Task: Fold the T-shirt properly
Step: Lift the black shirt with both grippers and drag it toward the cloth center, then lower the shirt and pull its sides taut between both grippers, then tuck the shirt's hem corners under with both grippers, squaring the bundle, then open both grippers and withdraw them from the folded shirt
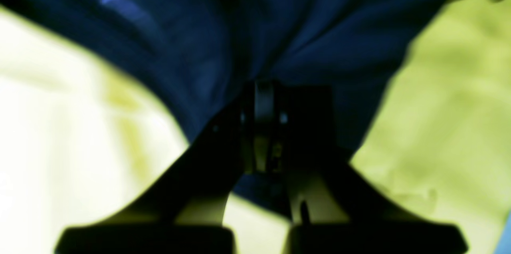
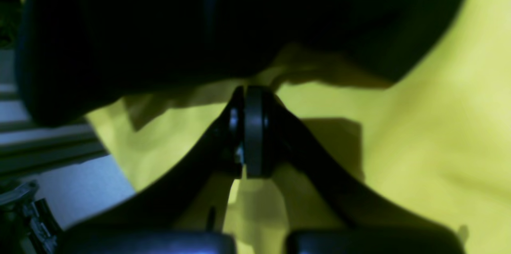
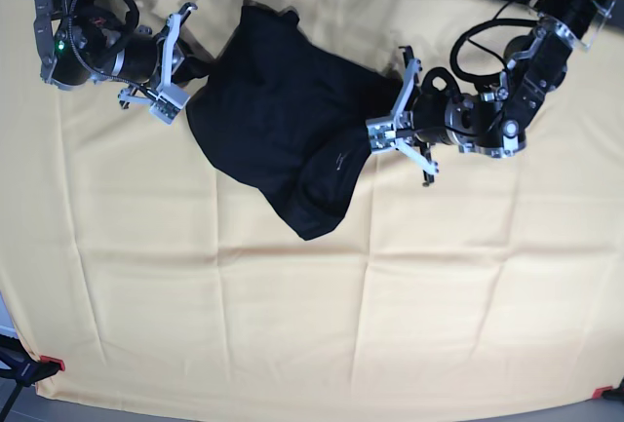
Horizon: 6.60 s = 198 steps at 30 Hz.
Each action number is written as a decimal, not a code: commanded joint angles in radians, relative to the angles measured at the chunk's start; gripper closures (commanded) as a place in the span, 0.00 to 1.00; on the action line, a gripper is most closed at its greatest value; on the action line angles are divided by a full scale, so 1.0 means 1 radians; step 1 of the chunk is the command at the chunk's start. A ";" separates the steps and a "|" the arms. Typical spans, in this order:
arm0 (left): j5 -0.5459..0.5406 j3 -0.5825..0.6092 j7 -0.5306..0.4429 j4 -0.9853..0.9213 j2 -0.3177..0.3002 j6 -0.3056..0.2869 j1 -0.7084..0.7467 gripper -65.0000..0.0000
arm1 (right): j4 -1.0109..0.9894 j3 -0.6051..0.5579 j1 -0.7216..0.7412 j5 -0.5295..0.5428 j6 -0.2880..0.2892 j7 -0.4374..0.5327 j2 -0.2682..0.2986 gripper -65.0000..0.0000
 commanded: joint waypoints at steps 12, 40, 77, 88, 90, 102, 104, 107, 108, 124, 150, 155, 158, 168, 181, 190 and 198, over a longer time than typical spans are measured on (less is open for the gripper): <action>-0.463 -0.009 0.271 0.021 -0.066 -0.026 -0.145 1.00 | 0.082 0.127 0.008 -0.274 -0.027 0.169 0.006 1.00; 0.185 0.251 -0.115 -0.077 -0.045 0.023 -0.138 1.00 | 0.023 -0.041 0.051 -0.277 0.005 0.280 0.006 1.00; -0.361 0.238 0.082 -0.014 0.006 -0.026 -0.316 1.00 | 0.227 -0.021 -0.077 -0.410 -0.204 0.266 -0.074 1.00; -0.332 0.237 0.039 -0.012 0.037 -0.026 -0.217 1.00 | 0.228 -0.021 -0.031 -0.190 -0.043 0.262 -0.097 1.00; -0.276 0.237 0.007 -0.013 0.037 -0.025 -0.218 1.00 | 0.227 -0.021 -0.031 -0.179 -0.018 0.267 -0.107 1.00; -0.007 0.238 -0.129 -0.172 0.030 -0.026 -0.185 1.00 | 0.016 -0.020 -0.031 -0.459 -0.032 0.230 -0.127 1.00; -0.011 0.238 -0.129 -0.172 0.027 -0.026 -0.192 1.00 | 0.034 -0.020 -0.032 -0.504 -0.101 0.219 -0.084 1.00; -0.011 0.238 -0.130 -0.159 0.027 -0.026 -0.212 1.00 | 0.069 -0.021 -0.033 -0.498 -0.194 0.167 -0.046 1.00; -0.011 0.237 -0.130 -0.153 0.027 -0.026 -0.217 1.00 | 0.088 -0.021 -0.037 -0.496 -0.208 0.150 -0.045 1.00; -0.110 0.191 -0.117 -0.103 0.029 0.061 -0.369 1.00 | 0.300 -0.021 -0.073 -0.499 -0.172 0.403 -0.045 1.00; -0.055 0.157 -0.105 -0.103 0.030 0.113 -0.262 1.00 | -0.272 -0.098 0.418 -0.401 -0.008 0.468 -0.193 1.00; -0.056 0.157 -0.095 -0.103 0.027 0.113 -0.254 1.00 | -0.335 -0.174 0.485 -0.535 -0.051 0.543 -0.211 1.00; -0.056 0.157 -0.095 -0.103 0.028 0.112 -0.254 1.00 | -0.422 -0.194 0.540 -0.583 -0.072 0.579 -0.211 1.00; -0.023 0.157 -0.096 -0.103 0.028 0.113 -0.255 1.00 | -0.561 -0.192 0.610 -0.713 -0.274 0.581 -0.210 1.00; 0.269 0.156 -0.144 -0.132 0.003 0.478 -0.254 1.00 | -0.521 -0.160 0.639 -0.665 -0.403 0.467 -0.210 1.00; -0.085 -0.052 -0.055 0.050 -0.100 0.312 -0.158 1.00 | -0.267 0.136 0.537 -0.177 -0.089 0.199 -0.206 1.00; -0.340 -0.312 0.037 0.210 -0.103 0.173 0.112 1.00 | -0.024 0.263 0.312 0.177 0.005 -0.037 -0.152 1.00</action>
